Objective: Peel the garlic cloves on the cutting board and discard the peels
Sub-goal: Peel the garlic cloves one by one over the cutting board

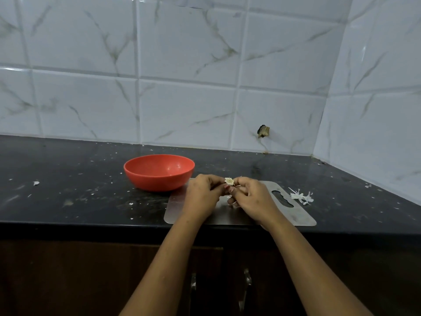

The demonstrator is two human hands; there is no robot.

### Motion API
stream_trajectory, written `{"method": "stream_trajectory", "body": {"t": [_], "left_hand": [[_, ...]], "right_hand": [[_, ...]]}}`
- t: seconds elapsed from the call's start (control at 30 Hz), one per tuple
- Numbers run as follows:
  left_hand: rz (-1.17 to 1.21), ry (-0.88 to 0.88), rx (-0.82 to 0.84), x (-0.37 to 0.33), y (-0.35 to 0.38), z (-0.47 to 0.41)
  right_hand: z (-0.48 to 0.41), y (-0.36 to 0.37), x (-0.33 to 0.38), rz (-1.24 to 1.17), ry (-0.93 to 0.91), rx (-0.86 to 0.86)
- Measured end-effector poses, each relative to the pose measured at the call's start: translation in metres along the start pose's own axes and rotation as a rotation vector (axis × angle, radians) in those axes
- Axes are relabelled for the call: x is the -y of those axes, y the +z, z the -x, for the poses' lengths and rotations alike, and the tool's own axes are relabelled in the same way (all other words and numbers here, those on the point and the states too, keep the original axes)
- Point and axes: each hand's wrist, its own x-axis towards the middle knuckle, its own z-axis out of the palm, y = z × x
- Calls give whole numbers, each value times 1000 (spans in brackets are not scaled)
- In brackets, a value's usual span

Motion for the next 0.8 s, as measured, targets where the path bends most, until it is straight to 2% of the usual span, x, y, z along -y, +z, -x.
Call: {"method": "stream_trajectory", "body": {"t": [0.23, 0.53, 0.63, 0.8], "left_hand": [[114, -100, 13, -2, -4, 2], [-63, -102, -108, 4, 3, -2], [-105, -108, -103, 4, 4, -1], [-50, -177, -99, 6, 3, -2]], "right_hand": [[2, 2, 2, 269, -75, -5], [2, 4, -1, 238, -61, -121], [3, 3, -1, 235, -39, -164], [1, 3, -4, 225, 30, -180]]}}
